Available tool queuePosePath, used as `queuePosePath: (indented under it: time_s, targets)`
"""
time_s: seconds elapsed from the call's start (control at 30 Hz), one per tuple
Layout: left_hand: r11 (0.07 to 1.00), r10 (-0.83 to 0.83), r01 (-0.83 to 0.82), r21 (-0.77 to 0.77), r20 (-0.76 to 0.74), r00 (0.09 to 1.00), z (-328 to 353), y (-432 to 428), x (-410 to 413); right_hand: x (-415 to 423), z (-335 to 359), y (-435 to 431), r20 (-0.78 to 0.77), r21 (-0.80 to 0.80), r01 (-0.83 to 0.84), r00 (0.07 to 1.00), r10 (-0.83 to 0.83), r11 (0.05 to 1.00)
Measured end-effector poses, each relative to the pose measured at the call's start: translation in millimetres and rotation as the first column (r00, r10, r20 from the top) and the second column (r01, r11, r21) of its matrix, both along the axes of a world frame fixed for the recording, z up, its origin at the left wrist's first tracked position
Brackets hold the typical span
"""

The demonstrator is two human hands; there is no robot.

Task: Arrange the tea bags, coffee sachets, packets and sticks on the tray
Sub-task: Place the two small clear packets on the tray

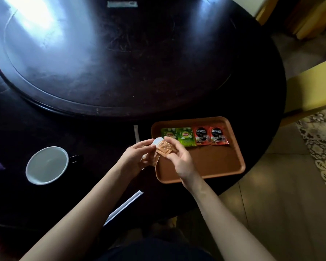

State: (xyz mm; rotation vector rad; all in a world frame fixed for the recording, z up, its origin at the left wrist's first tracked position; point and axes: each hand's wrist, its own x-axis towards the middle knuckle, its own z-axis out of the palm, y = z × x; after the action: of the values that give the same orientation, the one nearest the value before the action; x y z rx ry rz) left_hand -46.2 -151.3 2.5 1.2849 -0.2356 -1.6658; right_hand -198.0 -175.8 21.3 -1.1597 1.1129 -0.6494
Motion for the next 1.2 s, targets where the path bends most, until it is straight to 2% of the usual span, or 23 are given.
queuePosePath:
  time_s: [0.07,0.13,0.27,0.43,0.5,0.57,0.63,0.73,0.8,0.87,0.93,1.03,1.1,1.2]
  targets:
    - [0.998,0.022,-0.019,-0.052,0.057,0.998,1,0,-5,-8,-2,3,0.061,0.154,0.147,0.986,-0.158,0.977]
    - [0.997,0.033,-0.024,-0.078,0.118,0.992,3,1,-10,-14,-4,4,0.075,0.201,0.197,0.974,-0.216,0.960]
    - [0.995,-0.019,0.040,-0.091,0.218,0.976,7,4,-17,-23,-6,3,0.035,0.131,0.202,0.978,-0.208,0.971]
    - [0.994,-0.087,0.101,-0.039,0.271,0.959,3,4,-25,-30,-7,-2,-0.001,0.134,0.271,0.962,-0.274,0.953]
    - [0.995,-0.089,0.099,-0.026,0.260,0.961,2,5,-25,-32,-6,-3,-0.016,0.126,0.215,0.976,-0.215,0.968]
    - [0.997,-0.072,0.080,-0.017,0.272,0.960,1,-1,-31,-42,-10,-10,-0.050,0.128,0.070,0.997,-0.064,0.989]
    - [0.997,-0.063,0.072,-0.014,0.343,0.937,2,0,-30,-43,-10,-11,-0.067,0.127,-0.032,0.997,0.041,0.991]
    - [0.985,-0.149,0.174,-0.003,0.501,0.853,2,-1,-27,-44,-9,-20,-0.127,0.051,-0.062,0.990,0.068,0.997]
    - [0.974,-0.202,0.228,0.016,0.522,0.828,3,-2,-29,-44,-11,-27,-0.200,0.014,-0.136,0.970,0.136,0.991]
    - [0.979,-0.189,0.200,0.039,0.540,0.820,2,-3,-31,-43,-17,-29,-0.239,0.039,-0.139,0.960,0.144,0.990]
    - [0.993,-0.122,0.105,0.062,0.472,0.873,2,-5,-30,-42,-27,-30,-0.281,0.071,-0.054,0.957,0.072,0.996]
    - [0.993,-0.045,0.016,0.119,0.248,0.968,4,-6,-23,-40,-42,-30,-0.376,0.053,0.036,0.926,-0.013,0.998]
    - [0.989,-0.052,0.020,0.149,0.218,0.975,5,-6,-17,-36,-50,-29,-0.440,0.015,0.041,0.897,-0.031,0.999]
    - [0.988,-0.059,0.020,0.150,0.257,0.965,3,-3,-12,-32,-58,-25,-0.580,-0.087,0.006,0.813,-0.055,0.996]
